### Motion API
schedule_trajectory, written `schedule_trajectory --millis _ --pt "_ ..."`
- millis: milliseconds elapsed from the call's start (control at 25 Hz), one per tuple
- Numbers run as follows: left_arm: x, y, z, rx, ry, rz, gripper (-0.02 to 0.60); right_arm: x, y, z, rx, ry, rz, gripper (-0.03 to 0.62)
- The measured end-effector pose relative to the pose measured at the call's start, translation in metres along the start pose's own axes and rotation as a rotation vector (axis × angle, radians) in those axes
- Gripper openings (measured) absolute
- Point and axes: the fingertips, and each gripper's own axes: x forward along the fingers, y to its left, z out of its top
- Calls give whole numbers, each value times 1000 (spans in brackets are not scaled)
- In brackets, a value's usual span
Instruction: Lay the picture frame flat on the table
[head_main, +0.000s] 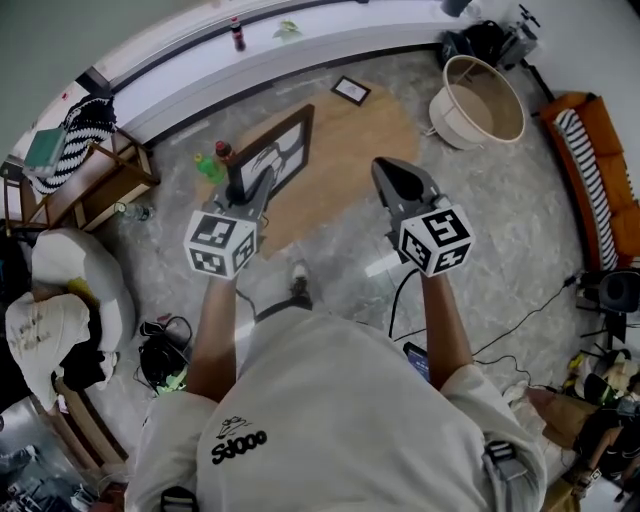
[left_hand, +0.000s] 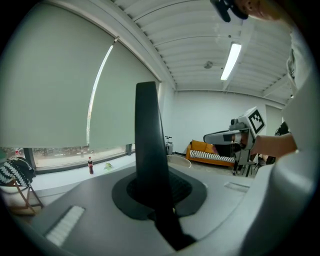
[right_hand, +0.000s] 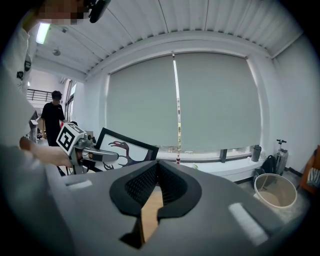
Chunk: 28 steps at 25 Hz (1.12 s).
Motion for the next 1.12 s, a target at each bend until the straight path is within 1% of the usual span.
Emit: schedule_trajectory --millis 200,440,720,880,1120 --pt "19 28 -1 -13 9 -10 27 31 -9 4 -5 10 -14 3" --pt "33 50 -3 -17 20 -21 28 54 -17 6 15 11 -41 3" --pt "43 60 -8 -20 39 -25 28 70 -23 2 37 18 -33 3" --pt "52 69 -14 -30 51 -14 28 84 -31 -2 38 16 -43 3" --pt "81 79 -18 -46 78 15 28 101 -60 -9 39 43 -16 3"
